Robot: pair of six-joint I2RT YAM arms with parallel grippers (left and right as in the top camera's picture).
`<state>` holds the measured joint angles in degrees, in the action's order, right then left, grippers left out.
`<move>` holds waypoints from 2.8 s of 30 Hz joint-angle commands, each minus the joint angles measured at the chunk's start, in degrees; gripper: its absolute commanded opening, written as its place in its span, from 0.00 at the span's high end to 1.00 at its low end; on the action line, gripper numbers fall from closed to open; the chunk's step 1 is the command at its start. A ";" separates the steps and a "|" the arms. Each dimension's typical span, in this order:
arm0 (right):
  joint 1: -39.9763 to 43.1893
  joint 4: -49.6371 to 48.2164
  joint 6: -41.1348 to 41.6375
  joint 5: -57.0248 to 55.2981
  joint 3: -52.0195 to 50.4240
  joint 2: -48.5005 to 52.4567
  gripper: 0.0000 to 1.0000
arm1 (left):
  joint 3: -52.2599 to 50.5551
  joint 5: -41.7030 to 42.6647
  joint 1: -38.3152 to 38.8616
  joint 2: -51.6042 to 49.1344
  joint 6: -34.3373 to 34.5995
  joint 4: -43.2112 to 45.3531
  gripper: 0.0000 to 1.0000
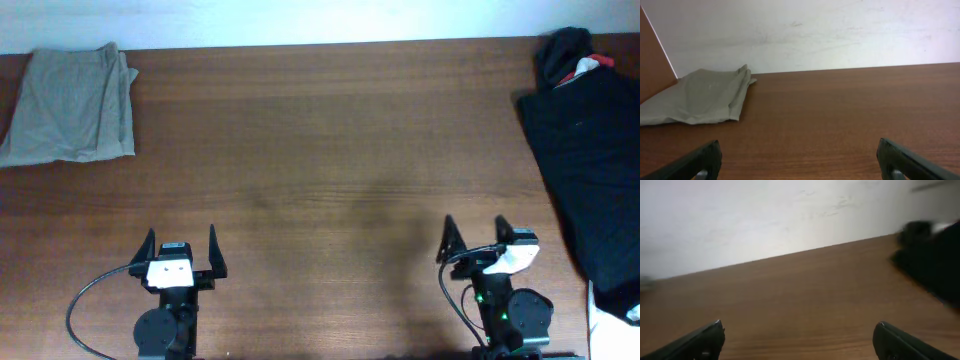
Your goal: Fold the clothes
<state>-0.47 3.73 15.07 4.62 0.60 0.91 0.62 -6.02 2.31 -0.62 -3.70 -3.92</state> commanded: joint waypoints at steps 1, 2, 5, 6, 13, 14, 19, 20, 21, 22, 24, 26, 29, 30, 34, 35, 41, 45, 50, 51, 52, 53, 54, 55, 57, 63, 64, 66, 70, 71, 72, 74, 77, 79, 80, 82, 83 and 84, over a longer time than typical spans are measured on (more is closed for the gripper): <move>-0.26 -1.14 18.97 22.80 -0.28 -0.70 0.01 | -0.13 -0.26 0.26 0.33 -1.14 -0.22 0.01; -0.26 -1.09 19.52 25.49 -0.28 -0.70 0.01 | -0.13 -0.26 0.26 0.33 -1.14 -0.22 0.01; -0.26 -12.02 22.95 31.76 -0.15 -0.70 0.01 | -0.13 -0.26 0.26 0.33 -1.14 -0.22 0.01; -0.26 -15.50 22.93 30.53 0.92 -0.70 0.01 | -0.13 -0.26 0.26 0.33 -1.14 -0.22 0.01; -0.20 -2.10 -0.17 4.57 27.02 19.02 0.01 | -0.13 -0.26 0.26 0.33 -1.14 -0.22 0.01; -0.20 -0.70 -2.14 2.84 31.63 24.98 0.02 | -0.13 -0.24 0.26 0.33 -1.14 -0.22 0.01; 1.31 31.65 -13.81 -2.99 78.20 74.14 0.01 | -0.13 -0.26 0.26 0.33 -1.14 -0.22 0.01; 1.64 37.42 -14.45 -3.82 84.67 80.17 0.01 | -0.13 -0.26 0.26 0.33 -1.14 -0.22 0.01; 2.16 44.83 -14.49 -5.44 93.90 89.44 0.01 | -0.13 -0.26 0.26 0.33 -1.14 -0.22 0.01; 2.75 49.05 -14.99 -5.33 101.68 97.79 0.01 | -0.13 -0.26 0.26 0.33 -1.14 -0.22 0.01; 3.50 49.22 -18.05 -9.16 107.40 106.07 0.01 | -0.13 -0.26 0.26 0.33 -1.14 -0.22 0.01; 4.96 45.16 -18.36 -25.27 108.61 113.55 0.01 | -0.13 -0.26 0.26 0.33 -1.14 -0.22 0.01; 7.67 40.79 -24.72 -34.91 108.61 123.08 0.01 | -0.13 -0.26 0.26 0.33 -1.14 -0.22 0.01; 8.98 38.32 -24.74 -35.52 108.61 126.57 0.01 | -0.13 -0.26 0.26 0.33 -1.14 -0.22 0.01; 11.15 32.30 -28.65 -40.70 108.61 134.07 0.01 | -0.13 -0.26 0.26 0.33 -1.14 -0.22 0.01; 11.56 31.78 -29.29 -40.41 108.61 134.81 0.01 | -0.13 -0.26 0.26 0.33 -1.14 -0.22 0.01; 13.42 28.85 -29.66 -36.79 108.59 136.47 0.01 | -0.13 -0.26 0.26 0.33 -1.14 -0.22 0.01; 13.90 28.52 -29.66 -36.59 108.59 138.35 0.01 | -0.13 -0.26 0.26 0.33 -1.11 -0.22 0.01; 15.13 27.82 -29.64 -36.68 108.59 139.29 0.11 | -0.13 -0.26 0.26 0.33 -1.14 -0.22 0.01; 15.52 27.96 -29.64 -36.15 108.59 139.32 0.14 | -0.13 -0.26 0.26 0.33 -1.14 -0.22 0.01; 15.69 27.96 -29.59 -36.02 108.59 139.32 0.18 | -0.13 -0.26 0.26 0.33 -1.14 -0.22 0.01; 15.91 28.00 -29.62 -34.84 108.59 139.32 0.20 | -0.13 -0.26 0.26 0.33 -1.14 -0.22 0.01; 15.96 28.13 -29.62 -33.83 108.59 139.32 0.21 | -0.13 -0.26 0.26 0.33 -1.14 -0.22 0.01; 15.98 28.17 -29.59 -33.00 108.59 139.32 0.21 | -0.13 -0.26 0.26 0.33 -1.14 -0.22 0.01; 16.00 28.44 -29.59 -32.87 108.59 139.32 0.40 | -0.13 -0.24 0.26 0.33 -1.14 -0.22 0.01; 15.98 29.55 -25.05 -33.75 109.13 139.18 0.96 | -0.13 -0.26 0.26 0.33 -1.14 -0.22 0.01; 15.98 29.88 -25.00 -33.73 109.26 139.05 0.96 | -0.13 -0.26 0.26 0.33 -1.14 -0.22 0.01; 15.98 30.53 -24.33 -33.75 109.74 138.42 0.96 | -0.13 -0.26 0.26 0.33 -1.14 -0.22 0.01; 15.98 31.91 -20.41 -33.70 110.31 132.02 0.96 | -0.13 -0.24 0.26 0.33 -1.14 -0.22 0.01; 15.98 32.17 -19.56 -33.75 110.31 130.46 0.96 | -0.13 -0.26 0.26 0.33 -1.14 -0.22 0.01; 15.98 32.52 -19.10 -33.73 110.31 128.72 0.96 | -0.13 -0.26 0.26 0.33 -1.14 -0.22 0.01; 15.91 33.64 -19.02 -33.75 110.31 126.33 0.96 | -0.13 -0.26 0.26 0.33 -1.14 -0.22 0.01; 15.87 34.67 -15.78 -33.22 110.31 123.45 0.96 | -0.13 -0.24 0.26 0.33 -1.14 -0.22 0.01; 15.47 35.23 -15.80 -31.10 110.31 122.20 0.96 | -0.13 -0.26 0.26 0.33 -1.14 -0.22 0.01; 14.91 35.80 -15.80 -29.38 110.31 121.79 0.96 | -0.13 -0.26 0.26 0.33 -1.14 -0.22 0.01; 12.09 36.22 -15.82 -29.00 110.31 121.63 0.96 | -0.13 -0.26 0.26 0.33 -1.14 -0.22 0.01; 8.44 36.33 -15.58 -28.98 110.31 121.63 0.96 | -0.13 -0.26 0.26 0.33 -1.14 -0.22 0.01; 5.97 36.35 -15.58 -28.98 110.31 121.63 0.96 | -0.13 -0.24 0.26 0.33 -1.14 -0.22 0.01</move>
<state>13.10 40.71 -1.48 -26.96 109.69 126.26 0.69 -6.02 2.31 -0.62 -3.90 -4.08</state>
